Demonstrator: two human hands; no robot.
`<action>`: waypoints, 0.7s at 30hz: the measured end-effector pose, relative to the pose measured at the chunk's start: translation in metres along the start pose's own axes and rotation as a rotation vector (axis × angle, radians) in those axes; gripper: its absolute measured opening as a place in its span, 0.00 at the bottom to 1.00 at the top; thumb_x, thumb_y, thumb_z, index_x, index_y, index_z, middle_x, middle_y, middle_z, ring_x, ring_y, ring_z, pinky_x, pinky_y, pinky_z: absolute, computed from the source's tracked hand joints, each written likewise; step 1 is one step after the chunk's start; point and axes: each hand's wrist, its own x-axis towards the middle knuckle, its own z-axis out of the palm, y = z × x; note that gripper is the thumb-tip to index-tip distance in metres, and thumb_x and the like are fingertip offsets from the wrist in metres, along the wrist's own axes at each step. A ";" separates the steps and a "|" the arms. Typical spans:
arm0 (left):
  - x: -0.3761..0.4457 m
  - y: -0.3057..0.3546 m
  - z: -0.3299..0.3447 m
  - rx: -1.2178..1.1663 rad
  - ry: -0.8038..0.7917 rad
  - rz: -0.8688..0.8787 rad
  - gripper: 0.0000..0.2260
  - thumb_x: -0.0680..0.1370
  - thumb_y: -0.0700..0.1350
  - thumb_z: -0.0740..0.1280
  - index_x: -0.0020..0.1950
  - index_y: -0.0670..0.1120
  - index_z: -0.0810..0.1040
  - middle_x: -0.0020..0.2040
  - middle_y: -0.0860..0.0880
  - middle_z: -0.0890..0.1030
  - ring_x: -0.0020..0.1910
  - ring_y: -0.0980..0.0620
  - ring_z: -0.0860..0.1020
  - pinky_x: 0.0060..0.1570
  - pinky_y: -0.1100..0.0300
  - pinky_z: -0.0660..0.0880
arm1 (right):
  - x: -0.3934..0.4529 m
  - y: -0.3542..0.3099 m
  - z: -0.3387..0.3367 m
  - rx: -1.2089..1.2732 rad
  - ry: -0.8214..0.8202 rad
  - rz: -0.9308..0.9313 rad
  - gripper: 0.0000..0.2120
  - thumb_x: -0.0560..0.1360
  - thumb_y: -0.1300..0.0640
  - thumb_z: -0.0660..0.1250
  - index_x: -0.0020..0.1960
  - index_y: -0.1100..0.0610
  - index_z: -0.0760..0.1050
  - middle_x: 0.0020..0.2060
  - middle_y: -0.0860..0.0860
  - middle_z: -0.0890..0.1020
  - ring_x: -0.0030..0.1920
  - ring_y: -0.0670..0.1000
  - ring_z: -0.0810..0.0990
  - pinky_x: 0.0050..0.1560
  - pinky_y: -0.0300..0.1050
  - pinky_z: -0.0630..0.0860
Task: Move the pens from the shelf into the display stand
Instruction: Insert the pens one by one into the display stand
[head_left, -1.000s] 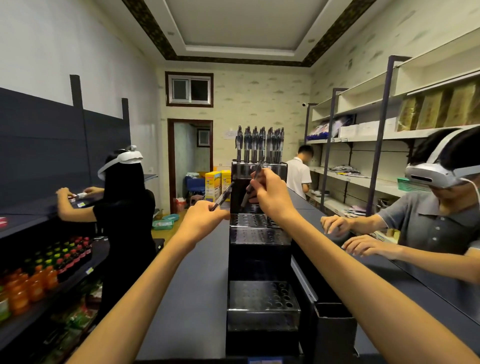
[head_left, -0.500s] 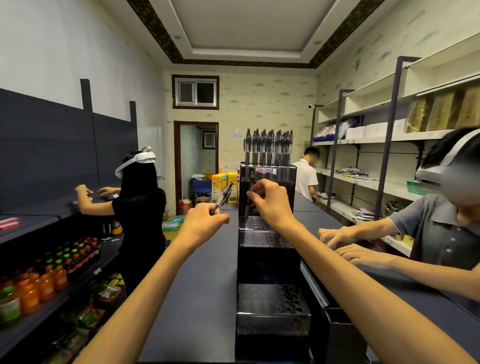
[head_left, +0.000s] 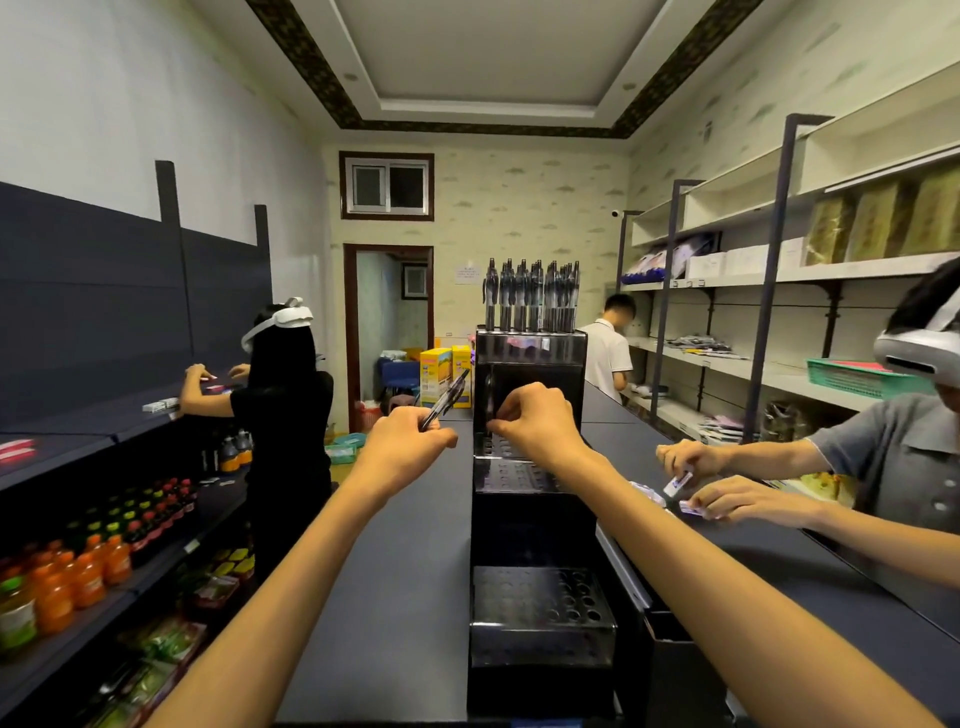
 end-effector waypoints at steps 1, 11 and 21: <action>0.000 0.001 0.000 0.016 0.000 -0.001 0.14 0.72 0.50 0.73 0.30 0.50 0.72 0.26 0.56 0.76 0.31 0.55 0.74 0.33 0.60 0.71 | -0.001 0.001 -0.003 -0.009 0.004 -0.006 0.08 0.74 0.56 0.75 0.51 0.58 0.86 0.46 0.53 0.87 0.50 0.53 0.84 0.56 0.49 0.81; -0.007 0.023 0.003 0.023 -0.058 0.016 0.11 0.73 0.48 0.71 0.33 0.48 0.75 0.30 0.53 0.76 0.32 0.54 0.74 0.32 0.59 0.67 | -0.018 -0.013 -0.032 0.623 -0.288 -0.032 0.08 0.73 0.57 0.77 0.52 0.55 0.86 0.45 0.51 0.88 0.43 0.44 0.83 0.45 0.38 0.77; -0.025 0.042 0.006 0.116 -0.056 0.175 0.07 0.74 0.54 0.69 0.41 0.53 0.75 0.36 0.53 0.80 0.39 0.50 0.79 0.36 0.54 0.76 | -0.021 -0.015 -0.023 0.857 -0.143 0.042 0.09 0.83 0.59 0.65 0.53 0.66 0.78 0.47 0.64 0.86 0.46 0.59 0.86 0.51 0.52 0.83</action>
